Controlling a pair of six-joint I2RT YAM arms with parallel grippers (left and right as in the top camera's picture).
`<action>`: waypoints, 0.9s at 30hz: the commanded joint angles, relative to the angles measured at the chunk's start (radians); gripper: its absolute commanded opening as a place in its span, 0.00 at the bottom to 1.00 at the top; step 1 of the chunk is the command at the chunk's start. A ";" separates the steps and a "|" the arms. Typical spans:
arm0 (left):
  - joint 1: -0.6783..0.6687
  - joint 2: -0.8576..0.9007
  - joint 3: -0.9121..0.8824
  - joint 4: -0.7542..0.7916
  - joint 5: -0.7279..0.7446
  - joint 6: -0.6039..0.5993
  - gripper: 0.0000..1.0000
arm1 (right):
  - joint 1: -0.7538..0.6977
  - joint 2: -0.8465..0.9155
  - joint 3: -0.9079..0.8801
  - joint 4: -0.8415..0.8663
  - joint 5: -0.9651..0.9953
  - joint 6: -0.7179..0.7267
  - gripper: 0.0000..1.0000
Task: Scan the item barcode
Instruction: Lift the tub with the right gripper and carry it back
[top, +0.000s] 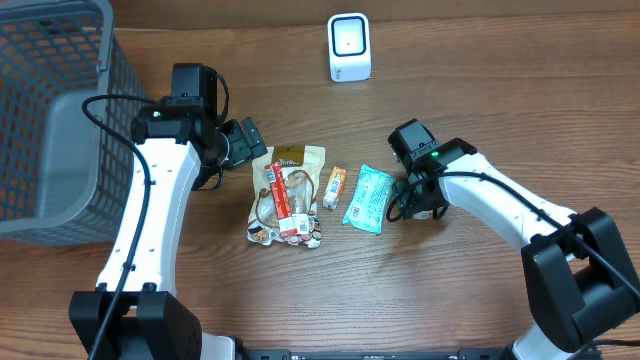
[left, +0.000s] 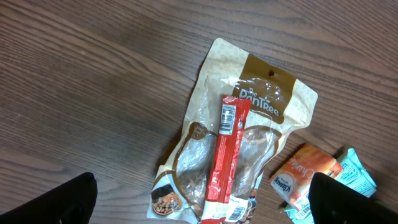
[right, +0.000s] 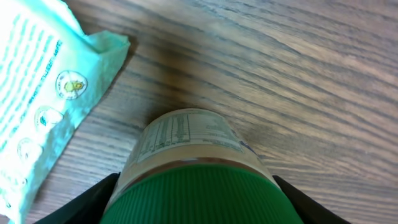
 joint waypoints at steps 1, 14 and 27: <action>0.002 -0.017 0.006 0.000 -0.003 0.023 1.00 | -0.004 0.000 -0.006 -0.002 -0.003 -0.040 0.77; 0.002 -0.017 0.006 0.000 -0.004 0.023 1.00 | -0.004 0.000 -0.007 0.016 -0.003 0.109 0.84; 0.002 -0.017 0.006 0.000 -0.003 0.023 1.00 | -0.004 0.000 -0.023 0.016 -0.003 0.116 0.79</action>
